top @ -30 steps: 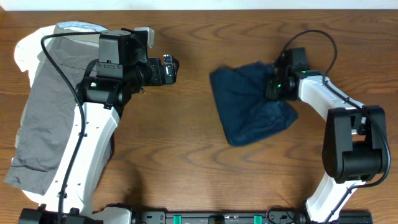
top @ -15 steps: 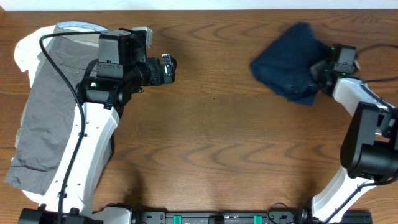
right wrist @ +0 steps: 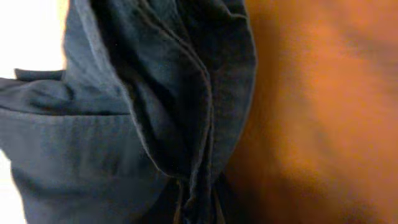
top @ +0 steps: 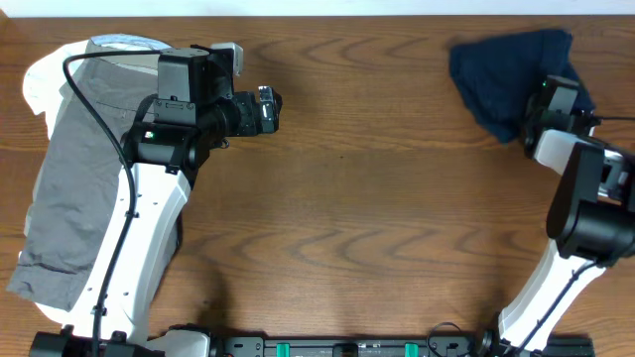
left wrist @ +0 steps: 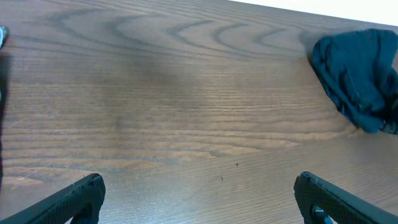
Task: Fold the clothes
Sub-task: 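Drag the folded navy shorts to the top-right table corner with right gripper, then release the shorts and pull the right gripper back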
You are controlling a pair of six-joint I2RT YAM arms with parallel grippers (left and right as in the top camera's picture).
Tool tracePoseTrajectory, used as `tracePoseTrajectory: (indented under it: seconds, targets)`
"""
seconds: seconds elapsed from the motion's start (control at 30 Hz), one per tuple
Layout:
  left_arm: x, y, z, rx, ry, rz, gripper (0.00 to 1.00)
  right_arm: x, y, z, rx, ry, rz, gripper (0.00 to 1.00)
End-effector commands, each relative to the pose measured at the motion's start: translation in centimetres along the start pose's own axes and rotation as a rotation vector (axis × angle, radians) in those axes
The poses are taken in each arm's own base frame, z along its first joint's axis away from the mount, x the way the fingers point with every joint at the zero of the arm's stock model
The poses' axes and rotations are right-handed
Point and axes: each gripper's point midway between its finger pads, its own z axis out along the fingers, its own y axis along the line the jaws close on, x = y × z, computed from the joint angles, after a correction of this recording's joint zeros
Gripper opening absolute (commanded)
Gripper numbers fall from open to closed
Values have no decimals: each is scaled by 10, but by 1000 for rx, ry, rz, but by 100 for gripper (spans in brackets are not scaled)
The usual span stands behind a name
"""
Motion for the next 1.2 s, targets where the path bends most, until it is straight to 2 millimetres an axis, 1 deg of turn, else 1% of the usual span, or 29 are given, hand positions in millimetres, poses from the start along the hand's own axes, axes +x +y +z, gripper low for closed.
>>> tracePoseTrajectory:
  seconds: [0.0,0.07,0.17,0.2,0.23,0.3,0.33,0.37,0.4,0.43,0.5,0.57,0.63,0.67,0.7,0.83,1.0,1.1,1.17]
  targets:
    - [3,6,4,-18,11,2,98,2,-46,28,65,-25,78,7]
    - [3,6,4,-18,10,2,98,3,-41,32,31,-21,87,3]
    - [3,6,4,-18,10,2,98,3,-38,33,17,-22,89,3]
    - [3,6,4,-18,11,2,98,4,-36,33,8,-18,79,7]
    - [3,6,4,-18,11,2,98,4,-33,33,-2,-13,60,14]
    - [4,6,5,-19,13,1,98,4,-27,33,-27,-10,7,18]
    - [4,7,6,-19,16,0,98,5,-25,32,-36,-10,-12,24]
    - [5,7,6,-19,17,0,98,5,-22,32,-46,-5,-31,38]
    - [5,7,7,-20,20,-1,98,6,-18,32,-63,-2,-53,65]
    - [6,8,8,-21,23,-2,98,7,-9,30,-95,6,-105,99]
    - [7,9,11,-22,30,-4,98,12,15,25,-189,23,-256,99]
    - [8,10,13,-23,36,-6,98,13,35,15,-248,17,-355,99]
    - [9,10,15,-25,42,-9,98,8,52,2,-274,-10,-411,99]
    - [10,11,17,-26,47,-12,98,2,63,-8,-285,-34,-440,99]
    - [10,11,17,-26,48,-13,98,-2,70,-14,-288,-53,-454,99]
    - [11,12,19,-27,53,-14,98,-27,110,-57,-321,-151,-531,99]
    - [11,12,19,-27,53,-14,98,-48,150,-117,-369,-212,-618,99]
    - [11,12,19,-27,53,-14,98,-48,164,-148,-403,-198,-716,99]
    - [11,12,19,-27,53,-13,98,-39,170,-167,-438,-143,-798,99]
